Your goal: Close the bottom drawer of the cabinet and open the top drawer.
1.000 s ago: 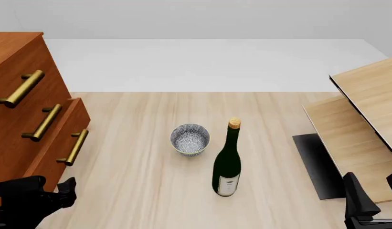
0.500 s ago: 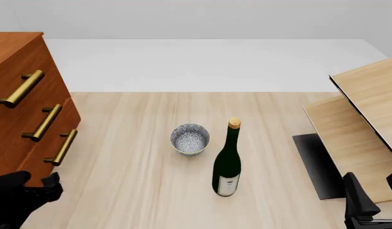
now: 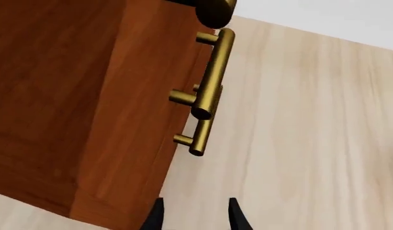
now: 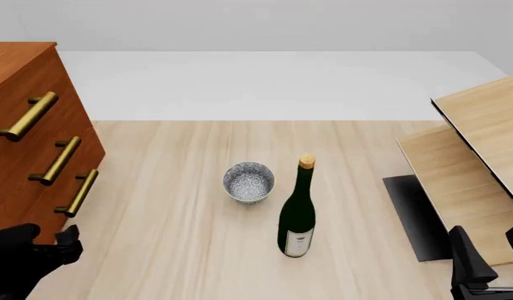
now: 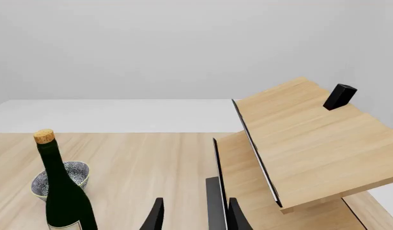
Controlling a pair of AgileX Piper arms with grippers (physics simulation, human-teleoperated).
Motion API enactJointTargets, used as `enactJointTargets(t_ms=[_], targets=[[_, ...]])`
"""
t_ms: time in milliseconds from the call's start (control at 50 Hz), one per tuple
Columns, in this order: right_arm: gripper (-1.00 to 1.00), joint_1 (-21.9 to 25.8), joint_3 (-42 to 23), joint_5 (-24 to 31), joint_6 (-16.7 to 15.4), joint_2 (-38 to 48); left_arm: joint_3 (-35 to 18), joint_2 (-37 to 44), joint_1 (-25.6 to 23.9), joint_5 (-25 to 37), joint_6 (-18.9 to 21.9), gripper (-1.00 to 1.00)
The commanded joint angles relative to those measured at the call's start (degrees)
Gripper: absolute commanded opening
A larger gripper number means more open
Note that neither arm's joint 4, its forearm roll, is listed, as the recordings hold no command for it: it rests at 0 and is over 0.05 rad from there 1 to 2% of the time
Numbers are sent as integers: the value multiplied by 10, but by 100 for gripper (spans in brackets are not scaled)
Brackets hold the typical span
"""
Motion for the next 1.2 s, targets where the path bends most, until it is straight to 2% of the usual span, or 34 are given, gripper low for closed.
enactJointTargets(t_ms=[20, 280, 300, 340, 380, 400, 460, 500, 560, 620, 660, 800, 900, 960, 1000, 1020, 1060, 1120, 1160, 1200], targets=[[100, 0, 0, 0, 0, 0, 4, -27, -44, 26, -8, 100], [100, 0, 0, 0, 0, 0, 6, -56, -105, 53, -8, 100], [100, 0, 0, 0, 0, 0, 0, -61, -123, 59, -6, 100], [100, 0, 0, 0, 0, 0, -2, -89, -127, 78, 5, 100], [100, 0, 0, 0, 0, 0, -14, -137, -154, 111, 18, 100], [100, 0, 0, 0, 0, 0, -19, -150, -169, 118, 8, 100], [100, 0, 0, 0, 0, 0, -33, -204, -185, 158, 48, 100], [100, 1, 0, 0, 0, 0, -37, -246, -193, 180, 107, 100], [100, 1, -1, -1, 3, 1, -41, -278, -212, 194, 158, 100], [100, 1, -1, -1, 3, 1, -51, -294, -240, 204, 179, 100], [100, 0, -1, 0, 3, 0, -58, -290, -258, 204, 179, 100], [100, 1, -1, -1, 3, 0, -57, -317, -287, 203, 266, 100], [100, 0, -1, -2, 2, 1, -75, -302, -294, 209, 277, 100], [100, 0, -1, -2, 3, 1, -74, -291, -300, 199, 329, 100], [100, 1, -1, -2, 2, 1, -81, -294, -299, 206, 333, 100], [100, 1, -1, -2, 2, 1, -79, -298, -297, 202, 365, 100], [100, 1, -1, -2, 2, 1, -79, -297, -290, 205, 386, 100], [100, 1, 0, -1, 2, 0, -72, -309, -280, 203, 449, 100], [100, 0, -1, -1, 2, 0, -87, -312, -274, 217, 462, 100], [100, 0, -1, -1, 2, 0, -81, -318, -272, 212, 494, 100]])
